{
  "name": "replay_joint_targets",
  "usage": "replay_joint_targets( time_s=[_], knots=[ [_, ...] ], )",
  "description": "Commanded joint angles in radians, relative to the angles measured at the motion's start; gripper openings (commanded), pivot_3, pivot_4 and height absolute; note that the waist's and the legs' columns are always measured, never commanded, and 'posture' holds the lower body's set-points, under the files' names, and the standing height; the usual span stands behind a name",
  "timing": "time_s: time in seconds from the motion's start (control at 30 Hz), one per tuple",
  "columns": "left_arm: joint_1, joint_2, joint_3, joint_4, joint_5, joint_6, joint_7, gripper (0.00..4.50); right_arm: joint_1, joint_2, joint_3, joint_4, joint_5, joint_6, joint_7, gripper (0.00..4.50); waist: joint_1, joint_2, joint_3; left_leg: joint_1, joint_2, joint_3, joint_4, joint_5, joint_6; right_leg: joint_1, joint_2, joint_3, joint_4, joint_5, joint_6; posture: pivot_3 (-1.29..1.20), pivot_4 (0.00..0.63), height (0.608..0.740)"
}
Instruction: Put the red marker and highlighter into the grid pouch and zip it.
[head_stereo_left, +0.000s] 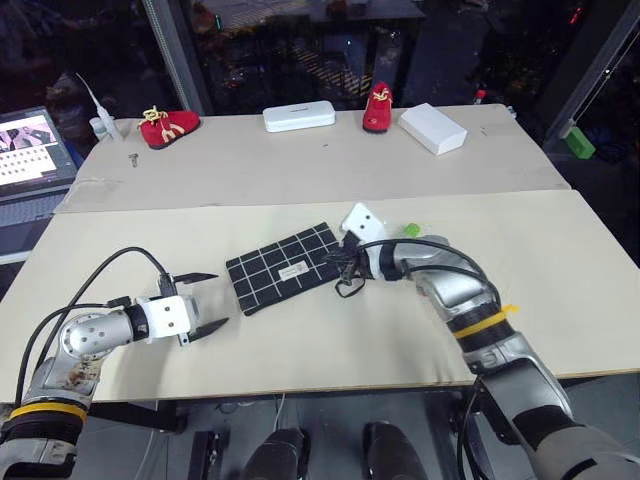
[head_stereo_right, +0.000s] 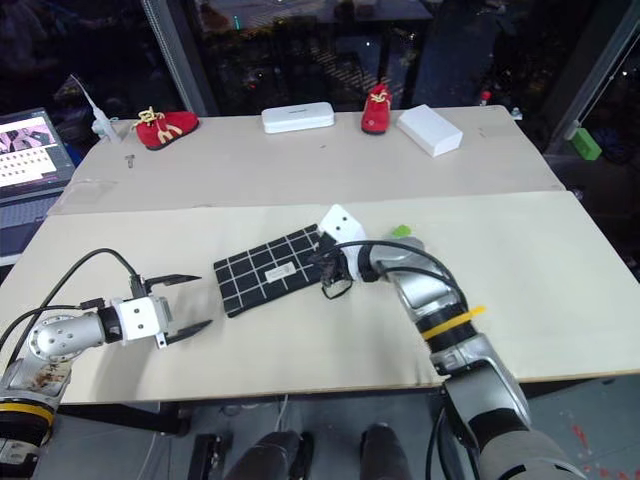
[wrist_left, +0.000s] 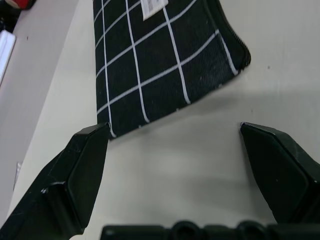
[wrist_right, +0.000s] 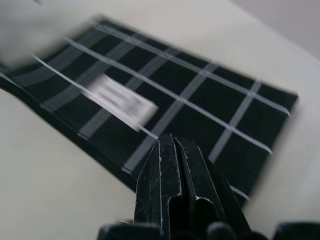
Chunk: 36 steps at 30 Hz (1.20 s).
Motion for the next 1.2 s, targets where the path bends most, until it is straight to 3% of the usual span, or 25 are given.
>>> replay_joint_targets(
  time_s=[0.03,0.2,0.37,0.63,1.2],
  knots=[
    [-0.009,0.001,-0.023,0.007,0.006,-0.028,0.005,4.5,-0.025,-0.015,0.102,0.069,-0.132,-0.115,0.002,0.07,-0.001,0.0,0.0,0.0,0.0,0.0,0.0,0.0,0.0,-0.001,0.0,0.0,0.0,0.0,0.0,0.0,0.15,0.74],
    [-0.025,0.008,-0.043,0.023,0.009,-0.048,-0.001,4.5,-0.04,-0.057,0.192,0.148,-0.275,-0.275,0.001,0.07,-0.003,0.0,0.0,0.006,0.002,0.003,0.0,-0.001,-0.002,0.002,0.002,-0.001,0.002,0.0,0.0,0.0,0.15,0.74],
    [-0.086,-0.01,-0.089,0.087,0.077,-0.116,0.043,4.5,-0.055,-0.057,0.179,0.172,-0.299,-0.339,0.016,0.07,0.002,0.0,0.0,0.015,0.002,0.003,0.0,-0.002,-0.001,0.009,0.002,-0.002,0.0,0.0,0.0,0.0,0.15,0.74],
    [-0.226,-0.07,-0.159,0.272,0.231,-0.296,0.214,4.5,-0.049,-0.043,0.146,0.163,-0.289,-0.324,0.036,0.07,0.006,-0.001,-0.001,0.015,0.002,0.003,0.001,-0.002,-0.001,0.009,0.002,-0.001,0.001,0.0,0.0,0.0,0.15,0.74],
    [-0.342,-0.13,-0.268,0.415,0.282,-0.417,0.29,4.5,-0.069,-0.017,0.12,0.22,-0.298,-0.324,0.018,0.07,0.003,-0.001,-0.001,0.014,0.002,0.003,0.001,-0.002,-0.001,0.01,0.002,-0.001,0.001,0.0,0.0,0.0,0.15,0.74]
  ],
)
